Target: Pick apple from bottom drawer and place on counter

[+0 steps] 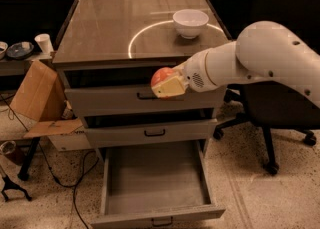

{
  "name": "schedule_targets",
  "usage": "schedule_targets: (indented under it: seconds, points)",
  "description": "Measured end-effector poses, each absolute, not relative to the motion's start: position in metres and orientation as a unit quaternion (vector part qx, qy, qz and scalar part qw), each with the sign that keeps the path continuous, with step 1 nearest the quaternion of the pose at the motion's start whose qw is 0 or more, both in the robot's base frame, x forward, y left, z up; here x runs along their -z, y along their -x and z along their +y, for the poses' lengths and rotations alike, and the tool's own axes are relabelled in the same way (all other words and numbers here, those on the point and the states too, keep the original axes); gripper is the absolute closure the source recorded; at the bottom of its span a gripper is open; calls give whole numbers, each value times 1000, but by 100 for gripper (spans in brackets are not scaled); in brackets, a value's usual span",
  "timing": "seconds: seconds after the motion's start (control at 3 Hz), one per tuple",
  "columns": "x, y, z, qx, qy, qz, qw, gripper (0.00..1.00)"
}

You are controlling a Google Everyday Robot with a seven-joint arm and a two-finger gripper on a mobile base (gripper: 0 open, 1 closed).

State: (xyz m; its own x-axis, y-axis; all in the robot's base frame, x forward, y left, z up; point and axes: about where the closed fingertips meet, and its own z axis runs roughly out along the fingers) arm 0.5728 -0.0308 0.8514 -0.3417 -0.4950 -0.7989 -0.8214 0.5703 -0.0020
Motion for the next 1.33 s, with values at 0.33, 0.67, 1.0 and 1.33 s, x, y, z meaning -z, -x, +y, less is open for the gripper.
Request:
schedule_targets:
  seconds: [0.33, 0.67, 1.0, 1.33]
  points:
    - [-851, -573, -31, -206, 415, 793, 396, 100]
    - [-856, -576, -25, -207, 421, 785, 404, 100]
    - [-885, -617, 11, -211, 435, 748, 455, 100]
    - [-914, -653, 41, -214, 438, 720, 494, 100]
